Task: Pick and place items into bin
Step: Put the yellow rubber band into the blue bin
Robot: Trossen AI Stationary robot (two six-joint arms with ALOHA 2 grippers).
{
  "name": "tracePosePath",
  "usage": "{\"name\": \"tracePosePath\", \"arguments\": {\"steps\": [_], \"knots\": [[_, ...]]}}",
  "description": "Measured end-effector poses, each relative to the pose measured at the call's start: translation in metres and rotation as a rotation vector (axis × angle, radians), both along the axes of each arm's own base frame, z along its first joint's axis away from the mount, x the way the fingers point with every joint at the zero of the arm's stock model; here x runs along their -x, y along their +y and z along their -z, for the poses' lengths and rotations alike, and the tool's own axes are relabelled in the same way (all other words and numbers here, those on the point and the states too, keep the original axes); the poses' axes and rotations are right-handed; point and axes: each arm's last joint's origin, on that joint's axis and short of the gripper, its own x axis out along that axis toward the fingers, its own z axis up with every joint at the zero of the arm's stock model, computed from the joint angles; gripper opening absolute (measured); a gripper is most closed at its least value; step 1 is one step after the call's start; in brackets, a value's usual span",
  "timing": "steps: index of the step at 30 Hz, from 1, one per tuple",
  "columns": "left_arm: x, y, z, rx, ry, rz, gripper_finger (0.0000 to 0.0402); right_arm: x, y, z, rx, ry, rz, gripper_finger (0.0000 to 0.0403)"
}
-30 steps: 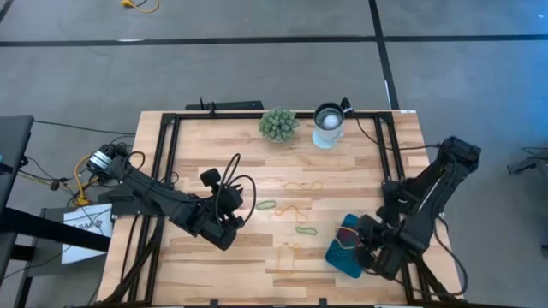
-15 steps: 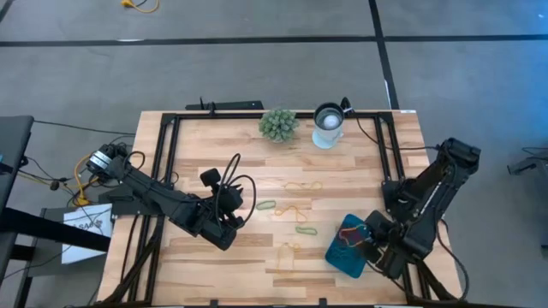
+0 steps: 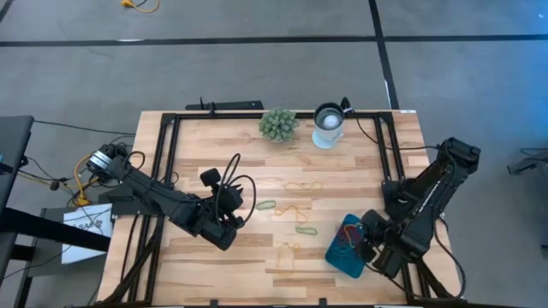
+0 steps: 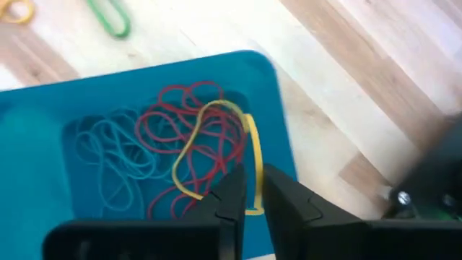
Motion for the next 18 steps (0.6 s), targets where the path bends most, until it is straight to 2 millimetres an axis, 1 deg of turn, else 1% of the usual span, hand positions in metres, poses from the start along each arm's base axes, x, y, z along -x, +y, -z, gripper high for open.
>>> {"name": "tracePosePath", "arguments": {"steps": [6,12,18], "knots": [[0.0,0.0,0.0,0.0,0.0,0.0,0.0041,-0.007,0.003,0.001,-0.044,-0.023,-0.039,0.0074],[0.0,0.0,0.0,0.0,0.001,0.0,0.0041,-0.013,0.002,0.001,-0.066,-0.034,-0.017,0.0091],[0.0,0.0,0.0,0.001,0.001,0.0,0.0041,-0.02,0.005,0.001,-0.165,0.003,-0.06,0.0108]]}}
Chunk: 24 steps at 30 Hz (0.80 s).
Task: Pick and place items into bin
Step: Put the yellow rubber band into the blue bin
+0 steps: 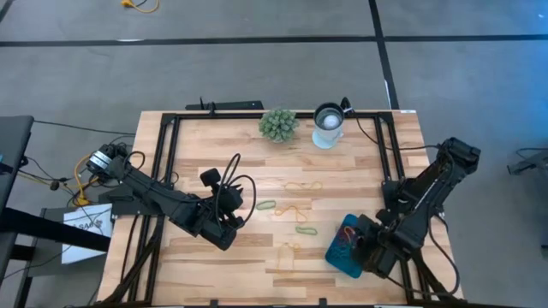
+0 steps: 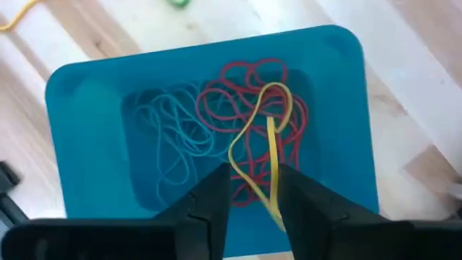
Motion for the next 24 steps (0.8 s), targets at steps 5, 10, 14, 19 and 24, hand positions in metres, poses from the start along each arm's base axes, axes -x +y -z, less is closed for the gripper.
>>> {"name": "tracePosePath", "arguments": {"steps": [5,10,14,19,24], "knots": [[0.0,0.0,0.0,0.0,0.001,0.001,0.0041,-0.005,-0.004,0.0,-0.014,0.021,0.019,0.0125],[0.0,-0.001,0.001,0.038,0.024,0.014,0.0041,-0.009,-0.011,0.001,-0.073,0.142,0.016,0.0139],[0.0,-0.001,0.001,0.042,0.025,0.015,0.0041,-0.019,-0.019,0.001,-0.117,0.177,0.04,0.0142],[0.0,-0.001,0.001,0.048,0.018,0.01,0.0041,-0.043,-0.019,0.01,-0.172,0.103,0.073,0.0135],[0.0,-0.001,0.001,0.041,0.027,0.015,0.0041,-0.041,-0.025,0.022,-0.113,0.268,-0.04,0.0129]]}}
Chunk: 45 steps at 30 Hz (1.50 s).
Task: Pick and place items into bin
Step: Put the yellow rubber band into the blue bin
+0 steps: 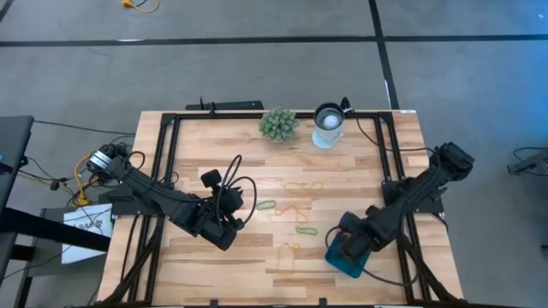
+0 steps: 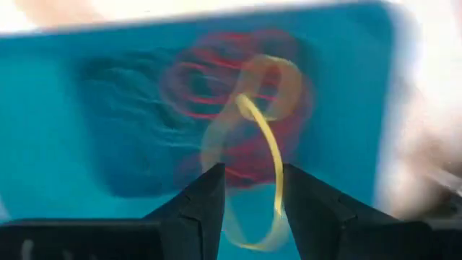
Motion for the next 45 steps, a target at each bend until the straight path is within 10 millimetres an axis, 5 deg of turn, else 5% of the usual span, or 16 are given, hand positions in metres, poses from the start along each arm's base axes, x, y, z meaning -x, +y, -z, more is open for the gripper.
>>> {"name": "tracePosePath", "arguments": {"steps": [4,9,15,27,37,40,45], "knots": [[0.0,0.0,0.0,0.0,0.001,0.001,0.0041,0.001,-0.003,0.0,0.017,0.033,0.117,0.0124],[0.0,0.0,0.0,0.001,0.001,0.001,0.0041,-0.012,0.012,-0.002,-0.134,-0.122,-0.038,0.0121],[-0.001,0.002,0.0,-0.002,0.003,-0.006,0.0041,-0.002,0.001,0.0,-0.026,-0.006,0.103,0.0121],[-0.001,0.003,0.0,-0.002,0.002,-0.009,0.0041,-0.006,-0.005,-0.013,0.004,-0.153,-0.026,0.0121],[-0.003,0.006,0.0,-0.019,-0.005,-0.022,0.0041,-0.026,-0.047,-0.059,0.52,-0.568,-0.188,0.012],[-0.002,0.005,0.0,-0.006,0.002,-0.018,0.0041,-0.042,-0.066,-0.053,0.596,-0.496,-0.235,0.012],[-0.002,0.005,0.0,0.01,0.011,-0.011,0.0041,-0.082,-0.097,-0.023,0.465,-0.377,-0.284,0.012]]}}
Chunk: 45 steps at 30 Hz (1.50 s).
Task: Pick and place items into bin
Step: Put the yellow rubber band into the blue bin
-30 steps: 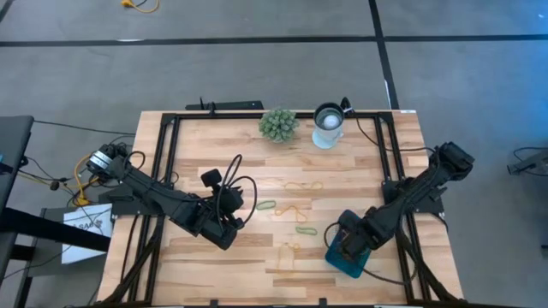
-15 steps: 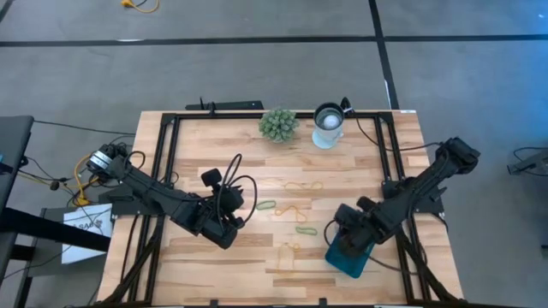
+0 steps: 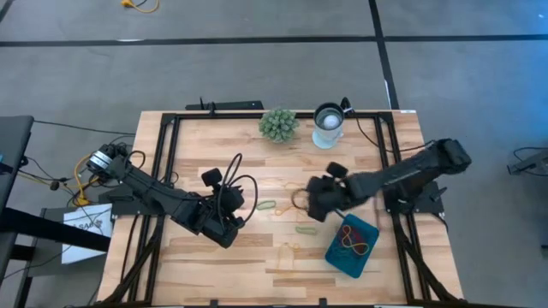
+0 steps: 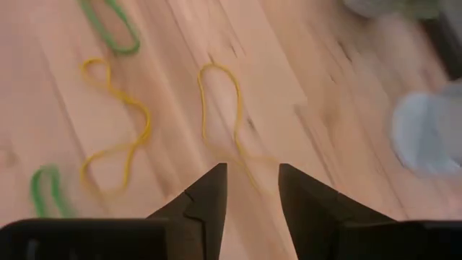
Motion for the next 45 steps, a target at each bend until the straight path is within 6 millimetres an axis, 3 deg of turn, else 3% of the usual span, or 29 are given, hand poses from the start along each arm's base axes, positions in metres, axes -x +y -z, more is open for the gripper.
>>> {"name": "tracePosePath", "arguments": {"steps": [5,9,13,20,30,33,39,45], "knots": [[0.0,0.0,0.0,0.001,0.004,0.002,0.0041,-0.03,-0.035,0.024,-0.085,0.048,-0.033,0.012],[0.0,0.0,0.001,0.022,0.019,0.01,0.0041,-0.039,-0.062,0.039,-0.257,0.104,-0.041,0.012],[0.0,-0.001,0.003,0.022,0.03,0.011,0.0041,-0.043,-0.078,0.056,-0.285,0.158,-0.021,0.012],[0.002,0.0,0.012,-0.002,0.061,0.011,0.0041,-0.049,-0.078,0.086,-0.293,0.251,-0.058,0.012],[0.004,0.002,0.021,0.004,0.063,-0.01,0.0041,-0.052,-0.083,0.09,-0.301,0.24,-0.05,0.0115],[0.004,0.002,0.021,0.005,0.063,-0.01,0.0041,-0.053,-0.083,0.091,-0.301,0.242,-0.069,0.0093],[0.004,0.002,0.021,0.005,0.062,-0.01,0.0041,-0.055,-0.083,0.091,-0.296,0.229,-0.092,0.001],[0.004,0.002,0.021,0.005,0.062,-0.01,0.0041,-0.058,-0.082,0.089,-0.272,0.211,-0.104,0.0002]]}}
